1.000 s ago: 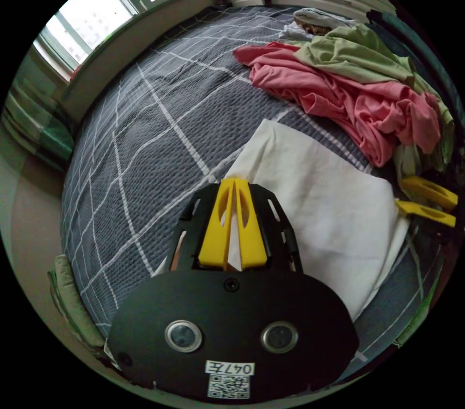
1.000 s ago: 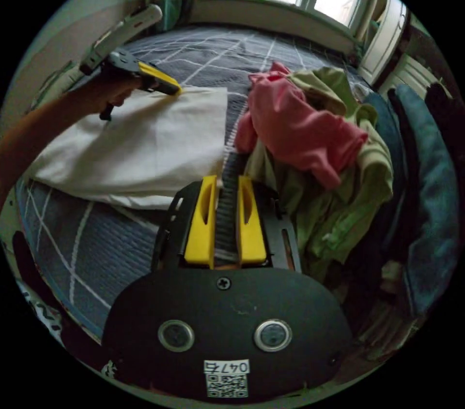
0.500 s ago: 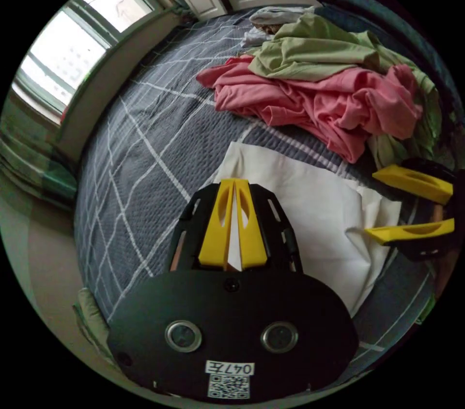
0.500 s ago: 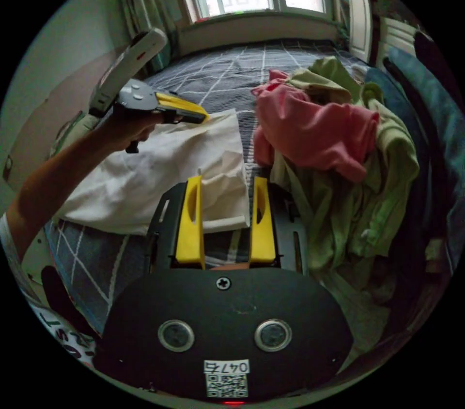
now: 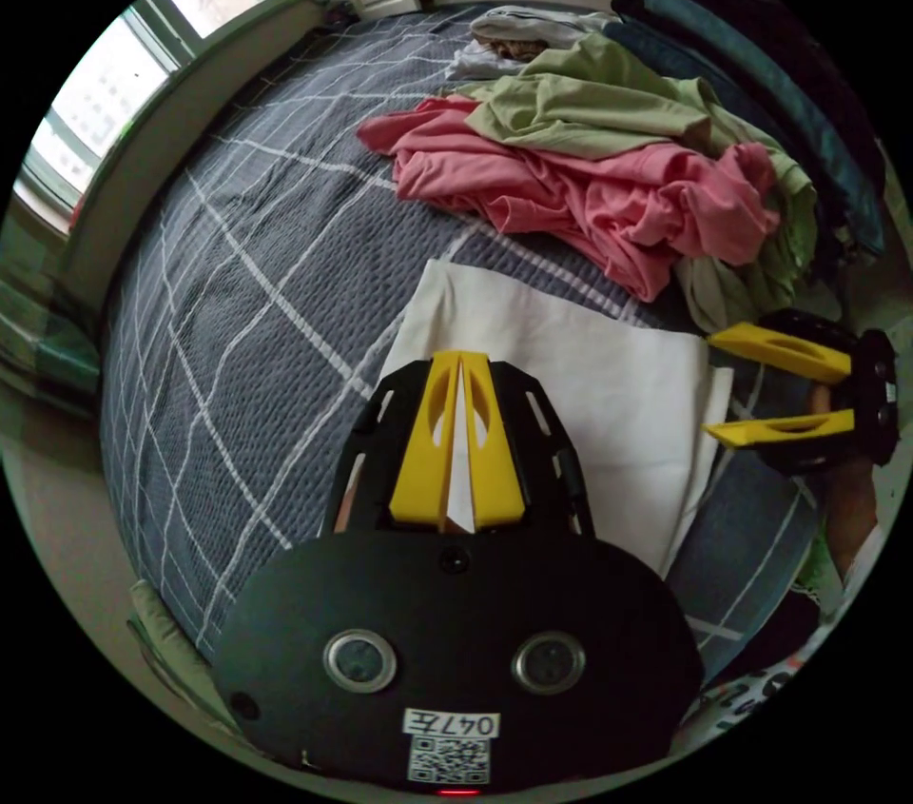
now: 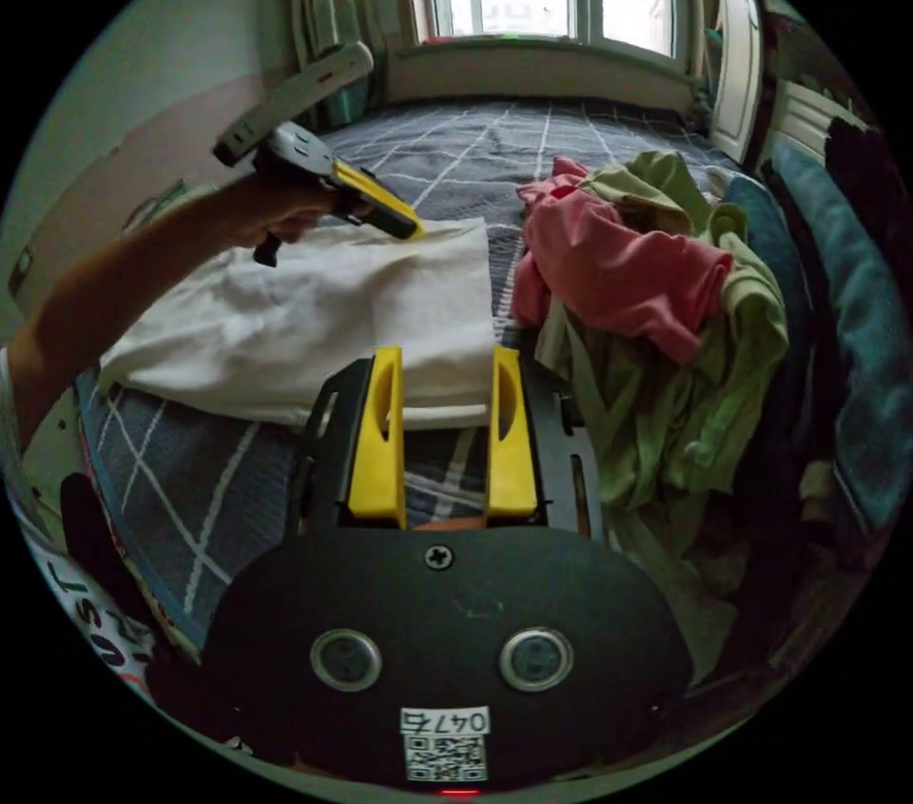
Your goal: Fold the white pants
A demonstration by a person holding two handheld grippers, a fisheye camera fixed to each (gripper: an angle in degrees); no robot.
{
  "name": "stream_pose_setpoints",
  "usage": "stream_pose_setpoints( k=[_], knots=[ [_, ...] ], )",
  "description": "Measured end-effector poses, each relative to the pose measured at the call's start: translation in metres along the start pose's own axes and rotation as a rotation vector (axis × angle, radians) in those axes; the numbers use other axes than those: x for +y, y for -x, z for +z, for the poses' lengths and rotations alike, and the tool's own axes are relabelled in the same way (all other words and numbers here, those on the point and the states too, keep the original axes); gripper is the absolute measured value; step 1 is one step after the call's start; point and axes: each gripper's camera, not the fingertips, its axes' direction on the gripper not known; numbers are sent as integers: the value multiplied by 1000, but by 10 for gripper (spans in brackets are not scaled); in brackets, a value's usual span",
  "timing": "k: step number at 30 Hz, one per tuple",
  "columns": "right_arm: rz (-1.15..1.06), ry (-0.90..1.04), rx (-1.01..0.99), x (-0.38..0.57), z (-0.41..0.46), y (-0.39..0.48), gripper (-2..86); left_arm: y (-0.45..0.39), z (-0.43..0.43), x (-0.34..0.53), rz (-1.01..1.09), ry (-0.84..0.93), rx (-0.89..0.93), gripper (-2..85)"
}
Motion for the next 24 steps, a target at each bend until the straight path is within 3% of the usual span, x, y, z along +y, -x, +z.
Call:
stream_pose_setpoints(
  k=[4, 8, 14, 17, 24],
  knots=[
    [10, 84, 36, 0, 18, 1, 8, -1, 16, -15, 27, 97, 40, 5],
    [41, 46, 35, 14, 0, -1, 6, 5, 18, -17, -2, 68, 90, 14],
    [175, 30, -50, 23, 1, -12, 115, 14, 3, -31, -34, 43, 50, 69],
    [222, 22, -27, 22, 12, -5, 116, 19, 0, -46, -82, 43, 82, 83],
    [257, 53, 61, 7, 27, 17, 50, 37, 18, -83, -216, 117, 42, 112]
  ],
)
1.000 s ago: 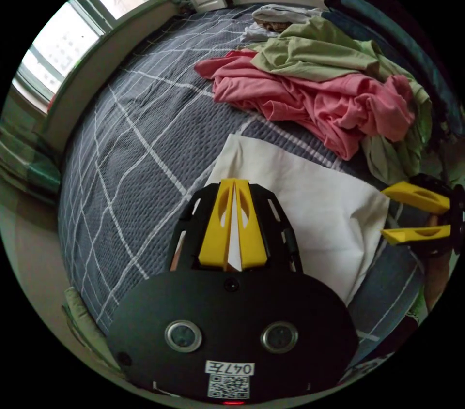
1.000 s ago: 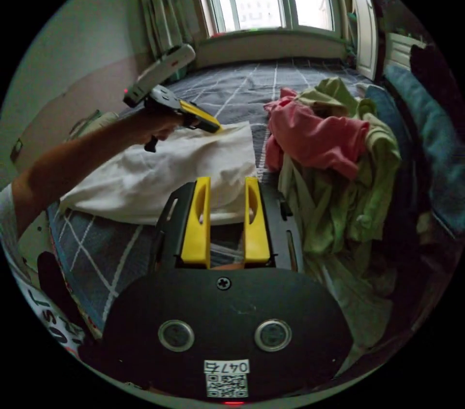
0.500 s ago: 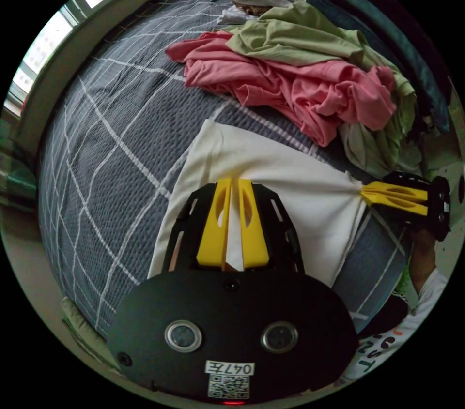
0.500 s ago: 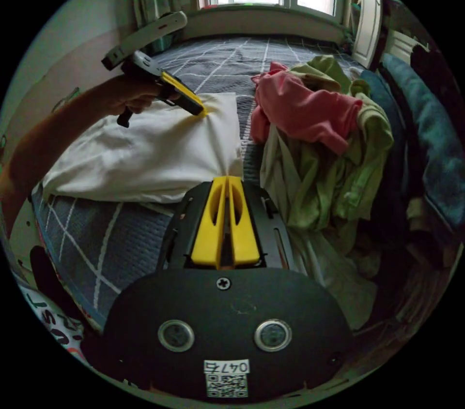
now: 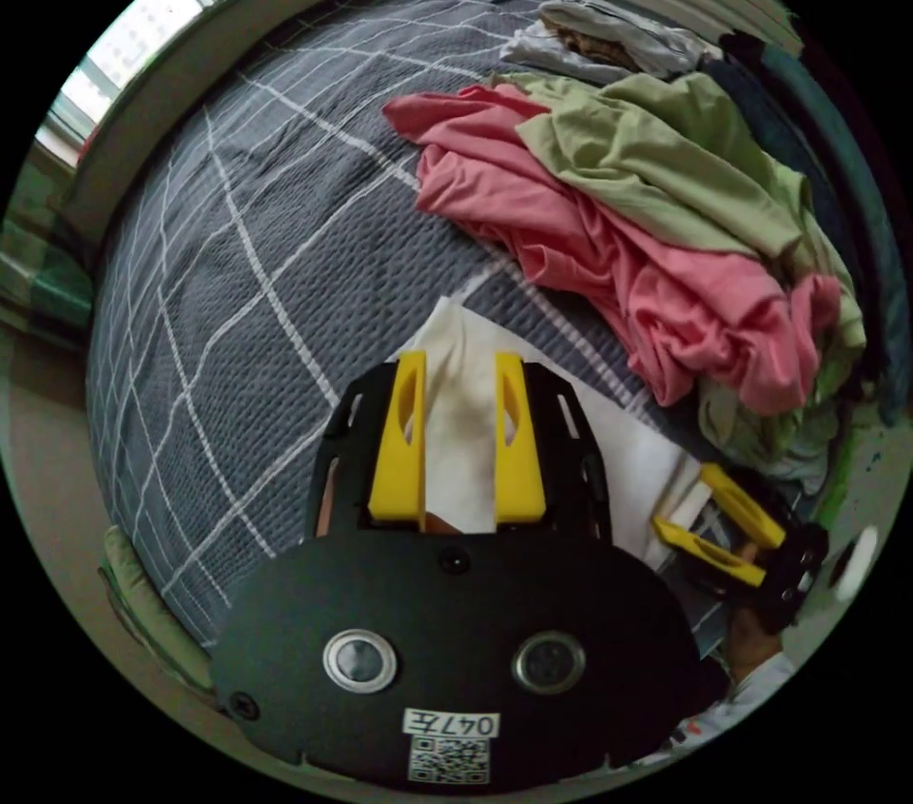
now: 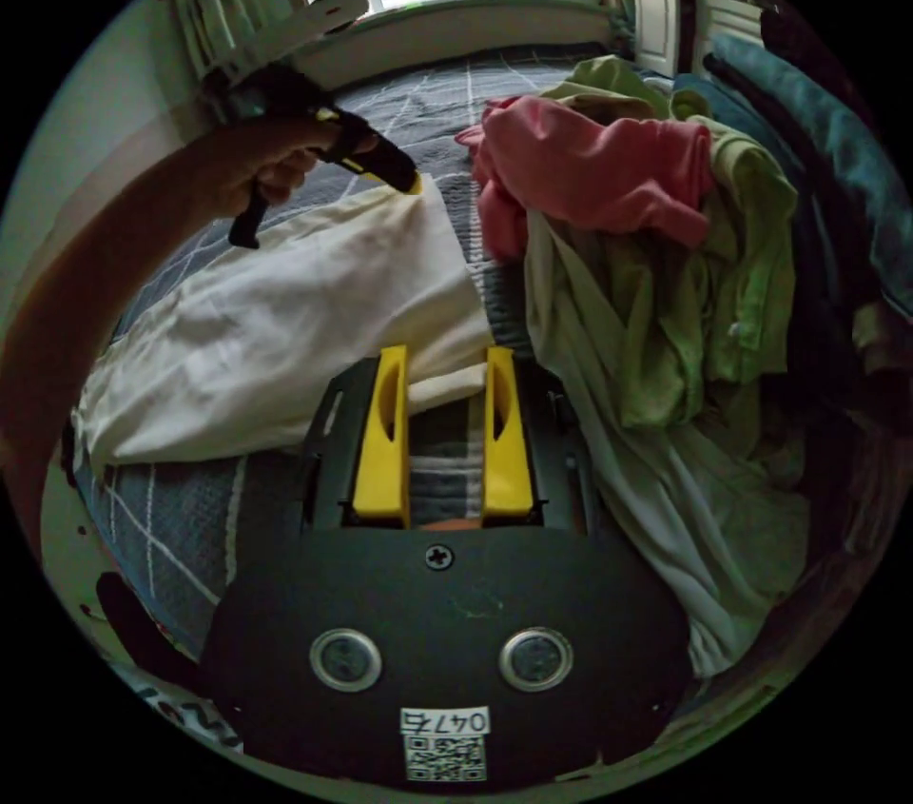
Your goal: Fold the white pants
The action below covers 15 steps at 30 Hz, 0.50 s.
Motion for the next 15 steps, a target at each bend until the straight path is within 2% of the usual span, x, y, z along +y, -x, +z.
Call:
stream_pose_setpoints(
  k=[5, 10, 13, 15],
  knots=[
    [-73, -27, -18, 3, -3, 16, 5, 7, 0, -16, -38, 27, 21, 132],
    [-283, -164, 99, 18, -18, 68, 1, 16, -4, -17, -53, 108, 113, 175],
    [-391, -198, 130, 24, -21, 102, 1, 20, -9, -12, -64, 121, 27, 157],
    [-430, -240, 94, 27, -31, 118, 1, 21, -8, -8, -77, 138, 74, 140]
  ],
)
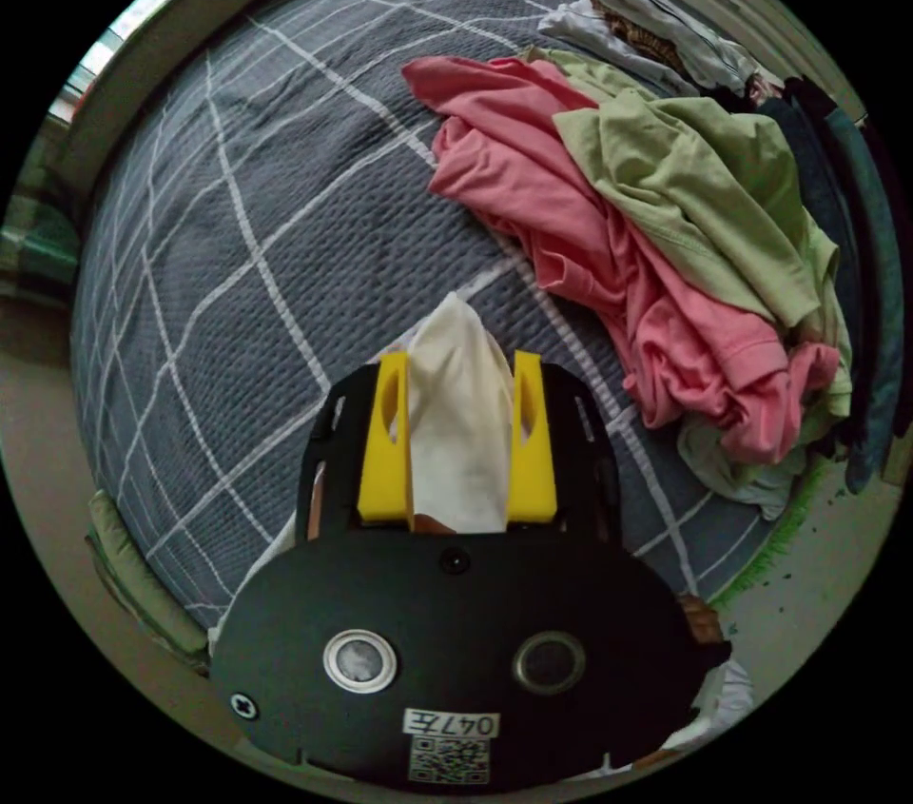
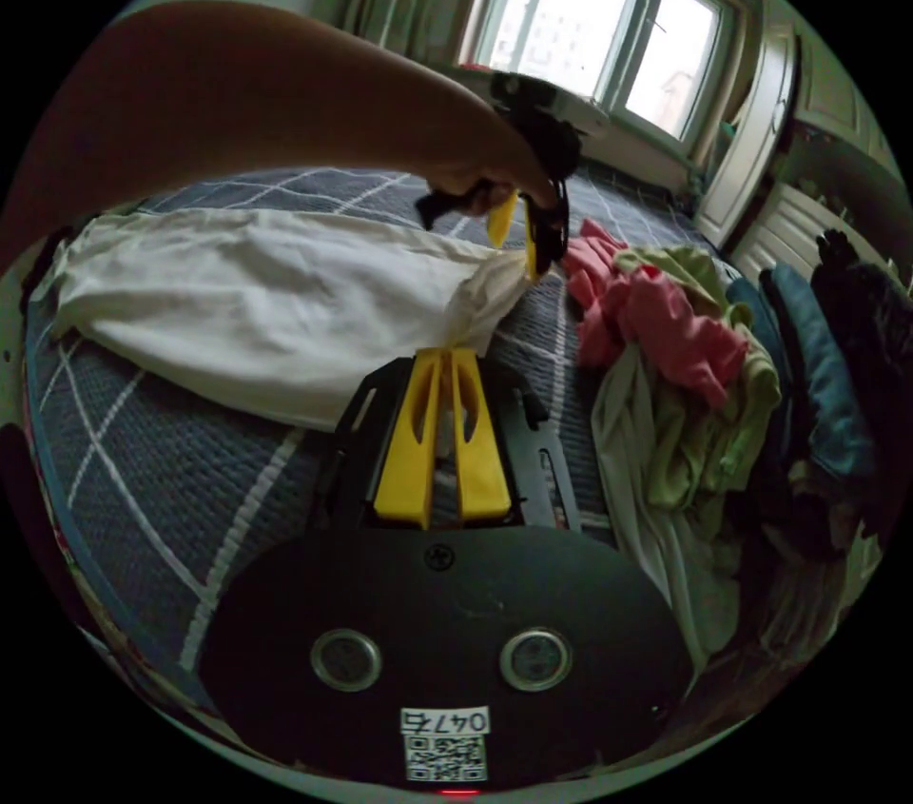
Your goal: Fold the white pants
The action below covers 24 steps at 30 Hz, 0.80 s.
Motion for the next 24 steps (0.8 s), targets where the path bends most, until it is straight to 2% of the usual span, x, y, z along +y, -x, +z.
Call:
stream_pose_setpoints(
  k=[2, 4, 6, 9, 13, 16, 18, 22, 24],
  knots=[
    [-17, -24, -21, -3, -6, 8, 0, -2, -1, 4, 4, 4, -12, 126],
    [-37, -29, -15, -5, -6, 15, 1, -8, -2, 12, 30, -8, -114, 99],
    [-48, -22, -8, -4, -4, 19, 1, -10, -3, 16, 37, -3, -101, 83],
    [-30, -22, -17, -2, -3, 17, 1, -11, -11, 24, 44, -37, -162, 13],
    [17, -31, -26, -1, -3, 7, 1, -15, -8, 31, 95, 5, -230, -5],
    [59, -41, -41, 3, -2, -3, 1, -11, -18, 45, 117, -40, -288, -8],
    [87, -69, -69, 5, -5, -9, 1, 6, -33, 60, 91, -94, -240, -8],
    [98, -158, -131, -1, -22, -5, 0, 76, -76, 120, -31, -227, 8, -8],
    [81, -163, -173, -16, -25, 10, 1, 111, -91, 151, -71, -245, 59, -8]
  ],
)
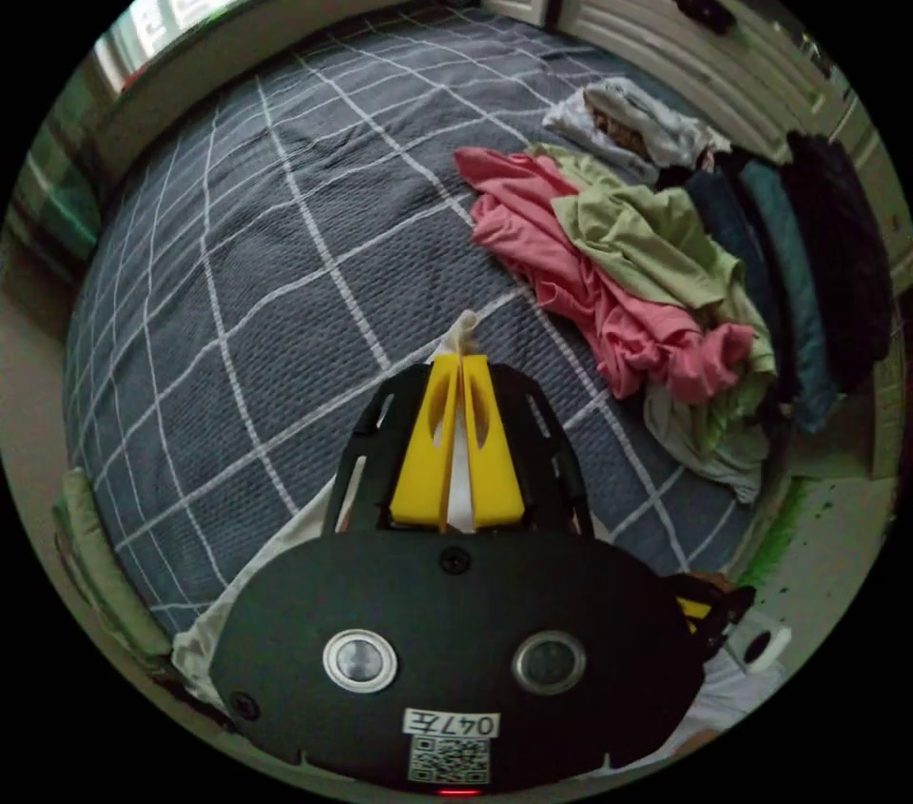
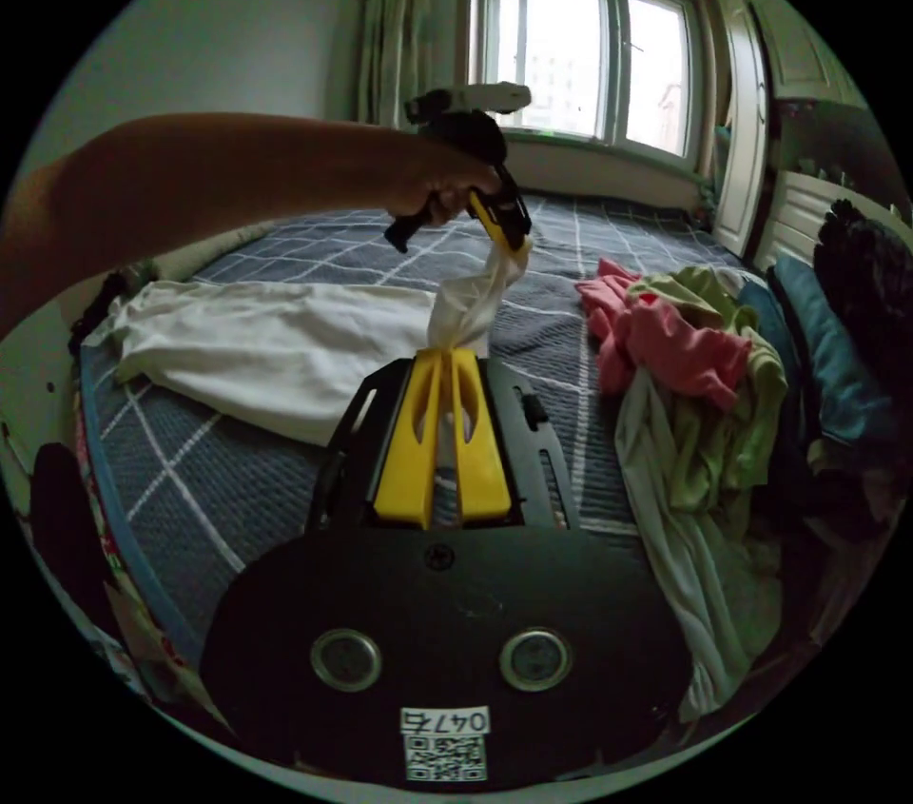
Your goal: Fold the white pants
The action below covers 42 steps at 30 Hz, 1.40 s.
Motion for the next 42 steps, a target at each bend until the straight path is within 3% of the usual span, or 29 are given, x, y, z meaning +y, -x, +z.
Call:
stream_pose_setpoints(
  k=[9, 18, 22, 24, 26, 29, 32, 38, 42],
  knots=[
    [-185, 62, -189, -78, 7, 165, 0, 175, -89, 163, -91, -30, 20, -8],
    [-201, 228, -263, -101, 84, 306, 4, 319, -73, 304, -261, -5, 100, -1],
    [-239, 294, -292, -103, 110, 332, 30, 358, -64, 345, -326, -10, 104, 53],
    [-263, 382, -379, -102, 124, 343, 105, 376, -68, 362, -353, -14, 103, 95],
    [-286, 361, -417, -101, 117, 348, 120, 393, -81, 378, -381, -32, 101, 114],
    [-320, 217, -449, -100, 78, 342, 110, 403, -112, 402, -345, -77, 74, 120],
    [-258, 63, -327, -100, 51, 319, 74, 395, -129, 423, -269, -72, 41, 119],
    [-210, 74, -359, -109, 62, 326, 35, 422, -164, 549, -358, -215, 68, 106],
    [-303, 143, -367, -114, 91, 378, 23, 460, -187, 637, -462, -178, 9, 103]
  ],
)
